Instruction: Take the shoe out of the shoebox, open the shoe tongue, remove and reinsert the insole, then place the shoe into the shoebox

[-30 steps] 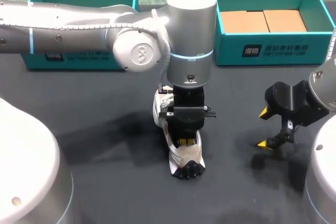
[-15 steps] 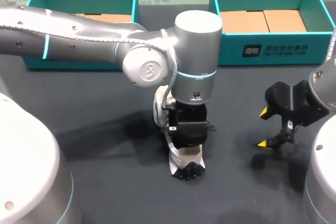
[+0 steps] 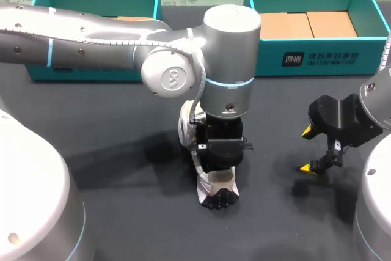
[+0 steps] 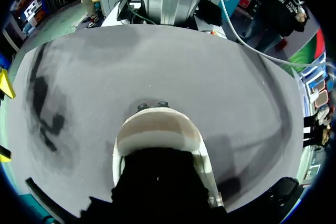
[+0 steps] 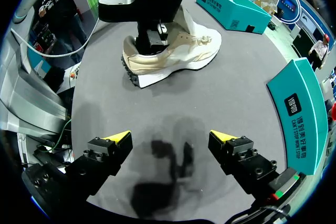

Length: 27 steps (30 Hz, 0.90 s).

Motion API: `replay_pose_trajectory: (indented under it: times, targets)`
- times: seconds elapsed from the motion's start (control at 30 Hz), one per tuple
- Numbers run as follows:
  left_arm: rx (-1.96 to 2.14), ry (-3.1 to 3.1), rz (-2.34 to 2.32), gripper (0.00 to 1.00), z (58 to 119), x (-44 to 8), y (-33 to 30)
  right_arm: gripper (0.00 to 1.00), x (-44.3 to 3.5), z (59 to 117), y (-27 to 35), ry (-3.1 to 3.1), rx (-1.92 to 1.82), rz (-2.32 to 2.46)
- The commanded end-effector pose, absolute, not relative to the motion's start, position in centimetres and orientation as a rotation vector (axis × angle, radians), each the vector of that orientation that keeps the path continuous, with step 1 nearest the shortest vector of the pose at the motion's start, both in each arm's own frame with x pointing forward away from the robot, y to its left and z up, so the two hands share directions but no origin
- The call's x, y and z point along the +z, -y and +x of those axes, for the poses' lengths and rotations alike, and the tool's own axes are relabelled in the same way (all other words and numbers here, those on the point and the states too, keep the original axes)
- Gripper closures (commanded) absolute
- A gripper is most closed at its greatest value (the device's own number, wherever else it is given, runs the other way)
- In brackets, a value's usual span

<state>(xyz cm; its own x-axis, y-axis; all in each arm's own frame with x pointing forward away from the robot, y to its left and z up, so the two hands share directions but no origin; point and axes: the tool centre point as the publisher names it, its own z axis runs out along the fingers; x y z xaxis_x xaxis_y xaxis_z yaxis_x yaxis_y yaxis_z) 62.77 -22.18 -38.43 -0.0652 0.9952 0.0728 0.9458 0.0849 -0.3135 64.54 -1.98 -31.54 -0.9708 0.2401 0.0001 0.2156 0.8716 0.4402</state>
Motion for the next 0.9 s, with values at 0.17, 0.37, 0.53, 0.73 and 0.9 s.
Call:
replay_pose_trajectory:
  times: [0.17,0.37,0.53,0.73,0.9]
  targets:
    - [0.143,2.125,-1.872,1.00,63.6,-41.9,23.3,0.00,-31.5,64.4,2.0,-2.984,0.691,0.365]
    - [0.126,2.198,-1.830,1.00,65.6,-40.8,21.6,0.00,-31.5,64.4,2.0,-2.984,0.691,0.365]
    - [0.130,2.232,-1.851,1.00,65.9,-38.9,20.6,0.00,-31.5,64.4,2.0,-2.984,0.691,0.365]
    - [0.125,2.245,-1.928,1.00,64.7,-36.8,20.5,0.00,-31.5,64.4,2.0,-2.984,0.691,0.365]
    - [0.029,2.317,-1.962,1.00,64.6,-35.7,20.9,0.00,-31.5,64.4,2.0,-2.984,0.691,0.365]
